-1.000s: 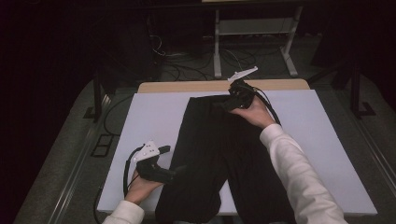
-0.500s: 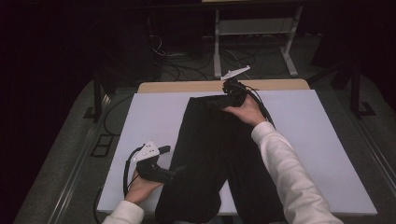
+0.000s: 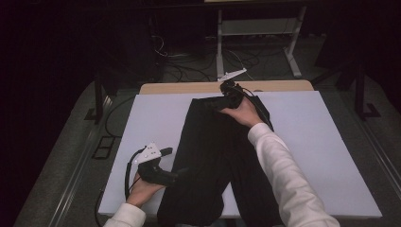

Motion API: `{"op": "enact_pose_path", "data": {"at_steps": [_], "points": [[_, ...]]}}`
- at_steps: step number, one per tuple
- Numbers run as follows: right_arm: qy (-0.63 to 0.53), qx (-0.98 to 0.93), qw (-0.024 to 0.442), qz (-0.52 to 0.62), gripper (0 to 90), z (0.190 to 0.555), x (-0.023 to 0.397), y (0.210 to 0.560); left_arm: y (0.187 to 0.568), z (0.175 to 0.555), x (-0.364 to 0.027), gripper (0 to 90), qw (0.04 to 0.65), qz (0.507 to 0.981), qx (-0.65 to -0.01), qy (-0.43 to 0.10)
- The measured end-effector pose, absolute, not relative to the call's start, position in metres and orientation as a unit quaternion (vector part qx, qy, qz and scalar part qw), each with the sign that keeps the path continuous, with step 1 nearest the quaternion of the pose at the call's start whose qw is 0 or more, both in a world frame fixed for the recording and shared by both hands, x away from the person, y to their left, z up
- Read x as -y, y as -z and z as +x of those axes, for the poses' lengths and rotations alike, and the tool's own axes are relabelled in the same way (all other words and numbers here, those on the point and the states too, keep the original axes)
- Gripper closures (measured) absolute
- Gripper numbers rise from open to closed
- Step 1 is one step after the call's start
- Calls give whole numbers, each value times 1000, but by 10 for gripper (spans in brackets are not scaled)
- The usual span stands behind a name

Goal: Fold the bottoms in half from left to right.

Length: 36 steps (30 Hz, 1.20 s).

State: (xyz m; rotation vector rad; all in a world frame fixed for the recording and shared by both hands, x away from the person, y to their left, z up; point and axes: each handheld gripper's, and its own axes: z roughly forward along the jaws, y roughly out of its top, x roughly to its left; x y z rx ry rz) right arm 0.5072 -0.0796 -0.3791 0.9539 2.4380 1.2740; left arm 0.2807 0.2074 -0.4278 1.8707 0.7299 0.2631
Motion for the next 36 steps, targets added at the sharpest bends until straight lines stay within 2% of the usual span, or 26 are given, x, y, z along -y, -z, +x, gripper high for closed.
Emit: {"op": "enact_pose_path", "data": {"at_steps": [17, 36], "points": [[-446, -822, 93, 341, 0, 523, 57, 405, 427, 281, -209, 0, 532, 781, -307, -110], [-431, -825, 93, 353, 0, 537, 13, 420, 427, 280, -211, 0, 536, 777, -312, -108]]}}
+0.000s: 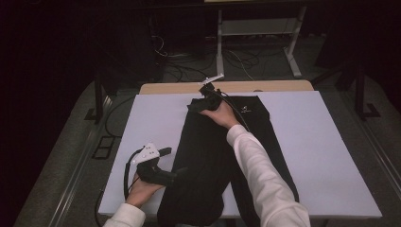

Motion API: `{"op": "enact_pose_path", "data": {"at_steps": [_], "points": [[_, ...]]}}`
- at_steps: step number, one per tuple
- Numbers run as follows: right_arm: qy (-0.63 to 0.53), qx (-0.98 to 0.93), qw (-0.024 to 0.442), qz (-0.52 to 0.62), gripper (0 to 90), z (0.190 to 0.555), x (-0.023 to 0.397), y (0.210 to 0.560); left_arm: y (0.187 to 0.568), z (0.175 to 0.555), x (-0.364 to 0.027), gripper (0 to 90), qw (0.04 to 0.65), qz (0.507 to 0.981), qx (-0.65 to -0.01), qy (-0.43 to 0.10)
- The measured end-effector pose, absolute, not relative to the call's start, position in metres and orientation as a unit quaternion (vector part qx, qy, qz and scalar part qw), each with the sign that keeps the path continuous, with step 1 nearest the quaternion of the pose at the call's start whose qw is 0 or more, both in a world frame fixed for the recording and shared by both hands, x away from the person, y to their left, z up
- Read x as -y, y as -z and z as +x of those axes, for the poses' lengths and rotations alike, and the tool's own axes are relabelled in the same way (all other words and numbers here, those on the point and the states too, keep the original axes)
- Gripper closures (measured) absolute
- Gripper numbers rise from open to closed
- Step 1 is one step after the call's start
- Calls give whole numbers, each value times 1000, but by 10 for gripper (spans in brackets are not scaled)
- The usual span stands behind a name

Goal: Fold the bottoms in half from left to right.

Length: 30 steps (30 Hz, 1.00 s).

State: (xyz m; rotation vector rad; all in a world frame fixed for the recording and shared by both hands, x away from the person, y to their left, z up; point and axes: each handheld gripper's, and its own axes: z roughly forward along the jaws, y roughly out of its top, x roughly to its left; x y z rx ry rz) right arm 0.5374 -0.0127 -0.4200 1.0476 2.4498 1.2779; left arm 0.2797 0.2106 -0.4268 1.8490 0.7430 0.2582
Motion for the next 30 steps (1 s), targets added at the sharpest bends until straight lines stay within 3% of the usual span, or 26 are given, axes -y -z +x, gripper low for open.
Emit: {"op": "enact_pose_path", "data": {"at_steps": [19, 25, 30], "points": [[-422, -822, 82, 373, 0, 543, -17, 439, 427, 280, -210, 0, 539, 776, -310, -103], [-408, -824, 102, 380, 137, 544, -26, 440, 427, 280, -211, 0, 542, 773, -311, -105], [-391, -827, 109, 389, 148, 545, -29, 444, 427, 280, -211, 0, 543, 774, -309, -104]]}}
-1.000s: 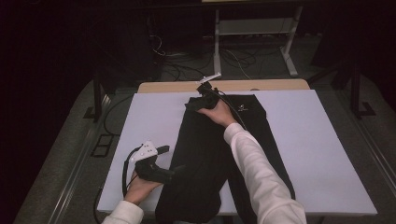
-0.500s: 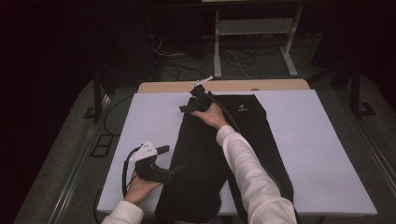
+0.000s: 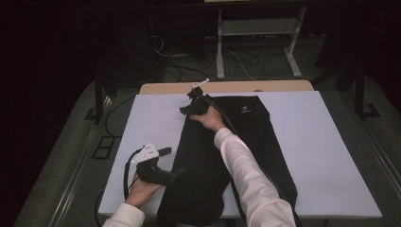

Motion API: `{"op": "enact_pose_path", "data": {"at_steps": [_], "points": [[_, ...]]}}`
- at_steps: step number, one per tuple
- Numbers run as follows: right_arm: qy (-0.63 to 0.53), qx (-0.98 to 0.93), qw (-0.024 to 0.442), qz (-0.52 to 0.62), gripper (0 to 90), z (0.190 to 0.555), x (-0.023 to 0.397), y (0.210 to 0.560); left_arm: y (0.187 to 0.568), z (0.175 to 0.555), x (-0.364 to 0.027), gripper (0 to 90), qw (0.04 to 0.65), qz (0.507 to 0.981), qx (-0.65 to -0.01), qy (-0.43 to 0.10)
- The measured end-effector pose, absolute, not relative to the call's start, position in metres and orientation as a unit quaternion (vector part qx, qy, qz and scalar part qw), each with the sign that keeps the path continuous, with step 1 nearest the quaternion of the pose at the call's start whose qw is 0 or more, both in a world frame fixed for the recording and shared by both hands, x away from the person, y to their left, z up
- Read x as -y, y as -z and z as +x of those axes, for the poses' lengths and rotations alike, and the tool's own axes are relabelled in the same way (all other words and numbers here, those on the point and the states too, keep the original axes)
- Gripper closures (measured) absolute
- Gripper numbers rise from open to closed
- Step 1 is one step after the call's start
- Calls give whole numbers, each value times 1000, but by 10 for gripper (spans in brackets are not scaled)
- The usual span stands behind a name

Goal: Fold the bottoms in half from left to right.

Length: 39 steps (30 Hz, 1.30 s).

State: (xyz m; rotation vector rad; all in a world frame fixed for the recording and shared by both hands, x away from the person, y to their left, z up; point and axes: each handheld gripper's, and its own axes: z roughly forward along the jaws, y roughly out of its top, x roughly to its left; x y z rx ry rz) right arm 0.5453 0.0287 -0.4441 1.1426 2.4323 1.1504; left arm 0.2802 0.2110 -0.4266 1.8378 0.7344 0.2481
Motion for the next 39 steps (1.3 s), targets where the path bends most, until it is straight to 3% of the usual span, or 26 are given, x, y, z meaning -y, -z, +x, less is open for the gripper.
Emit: {"op": "enact_pose_path", "data": {"at_steps": [22, 34, 39], "points": [[-357, -819, 148, 425, 479, 543, -35, 452, 427, 282, -213, 0, 550, 768, -313, -97], [-352, -804, 161, 451, 809, 539, -36, 452, 428, 282, -211, 0, 545, 772, -312, -93], [-356, -804, 150, 452, 864, 537, -31, 450, 430, 282, -211, 0, 538, 776, -316, -90]]}}
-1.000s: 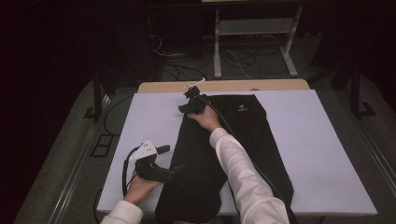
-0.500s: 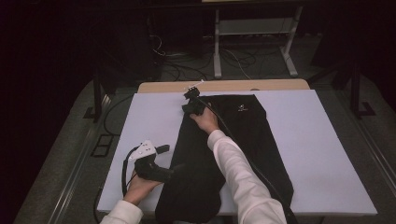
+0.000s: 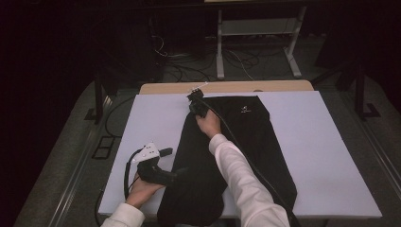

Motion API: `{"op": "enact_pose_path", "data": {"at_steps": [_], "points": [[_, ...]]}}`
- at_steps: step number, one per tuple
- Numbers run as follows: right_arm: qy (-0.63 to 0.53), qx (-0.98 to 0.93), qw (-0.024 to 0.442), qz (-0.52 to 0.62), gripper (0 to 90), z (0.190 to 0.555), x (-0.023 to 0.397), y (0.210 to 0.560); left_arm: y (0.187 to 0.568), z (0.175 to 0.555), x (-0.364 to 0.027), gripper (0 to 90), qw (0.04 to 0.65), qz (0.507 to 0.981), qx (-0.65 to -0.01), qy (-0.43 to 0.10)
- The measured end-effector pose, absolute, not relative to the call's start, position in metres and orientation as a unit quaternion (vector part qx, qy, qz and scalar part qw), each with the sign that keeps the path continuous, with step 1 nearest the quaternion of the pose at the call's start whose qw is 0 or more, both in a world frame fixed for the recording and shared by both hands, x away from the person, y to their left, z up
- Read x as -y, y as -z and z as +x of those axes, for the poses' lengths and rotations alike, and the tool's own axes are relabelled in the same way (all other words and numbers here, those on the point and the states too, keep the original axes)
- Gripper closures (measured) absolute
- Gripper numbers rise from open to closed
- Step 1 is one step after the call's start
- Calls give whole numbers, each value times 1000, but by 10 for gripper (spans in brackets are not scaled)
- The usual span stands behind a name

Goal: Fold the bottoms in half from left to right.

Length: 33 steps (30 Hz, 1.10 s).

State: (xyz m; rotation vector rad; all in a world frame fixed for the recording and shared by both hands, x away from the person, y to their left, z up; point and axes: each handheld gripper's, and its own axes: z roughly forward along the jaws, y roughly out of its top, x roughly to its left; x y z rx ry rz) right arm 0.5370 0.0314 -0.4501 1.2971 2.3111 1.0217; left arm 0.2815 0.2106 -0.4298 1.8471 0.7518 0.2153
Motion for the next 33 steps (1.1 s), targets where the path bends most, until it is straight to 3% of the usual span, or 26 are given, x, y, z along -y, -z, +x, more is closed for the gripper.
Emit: {"op": "enact_pose_path", "data": {"at_steps": [12, 33], "points": [[-382, -791, 150, 453, 873, 528, -29, 444, 424, 277, -214, 0, 520, 771, -357, -85], [-411, -778, 168, 445, 874, 508, -15, 432, 428, 251, -239, 0, 481, 793, -368, -67]]}}
